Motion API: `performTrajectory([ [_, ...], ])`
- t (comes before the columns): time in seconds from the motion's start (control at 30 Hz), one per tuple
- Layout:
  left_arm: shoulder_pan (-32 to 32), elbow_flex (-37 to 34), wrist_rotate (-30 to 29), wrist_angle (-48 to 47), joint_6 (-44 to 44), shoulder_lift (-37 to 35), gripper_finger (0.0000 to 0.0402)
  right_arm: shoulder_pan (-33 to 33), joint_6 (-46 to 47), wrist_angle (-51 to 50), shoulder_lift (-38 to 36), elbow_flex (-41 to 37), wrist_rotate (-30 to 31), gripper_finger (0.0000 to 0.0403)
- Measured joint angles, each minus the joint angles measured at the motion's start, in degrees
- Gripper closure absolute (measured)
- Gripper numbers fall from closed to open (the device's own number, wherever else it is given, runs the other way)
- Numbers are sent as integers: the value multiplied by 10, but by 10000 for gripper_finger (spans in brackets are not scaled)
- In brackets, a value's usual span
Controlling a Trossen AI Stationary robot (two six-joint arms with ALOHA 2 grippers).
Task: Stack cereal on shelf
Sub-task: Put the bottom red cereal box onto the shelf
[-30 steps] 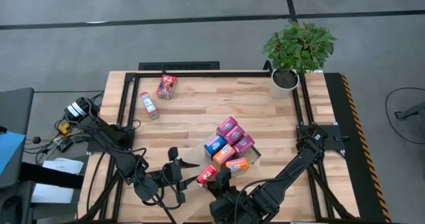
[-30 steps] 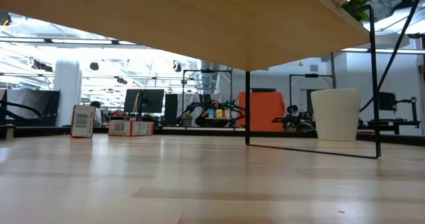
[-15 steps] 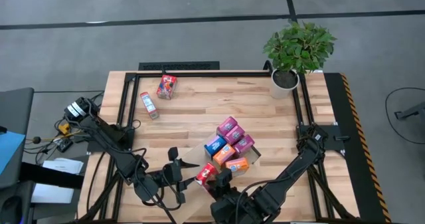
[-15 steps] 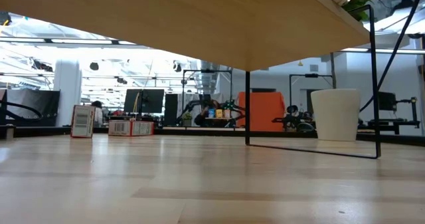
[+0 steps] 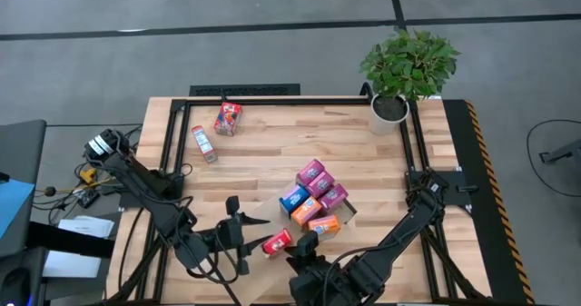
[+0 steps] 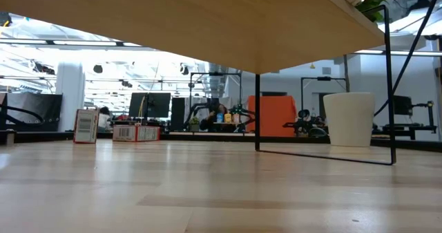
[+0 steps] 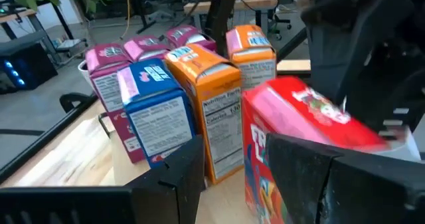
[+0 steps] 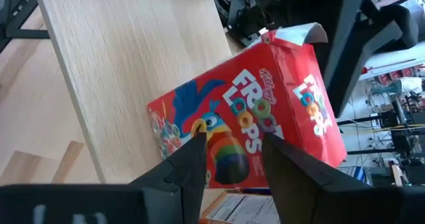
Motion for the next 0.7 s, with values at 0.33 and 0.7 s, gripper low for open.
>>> performTrajectory([
  [0.33, 0, 0, -6, -5, 6, 0, 248, 18, -1, 4, -2, 0, 29, 244],
  [0.7, -3, 0, -16, -5, 16, 0, 248, 85, 343, -117, -66, 0, 76, 272],
])
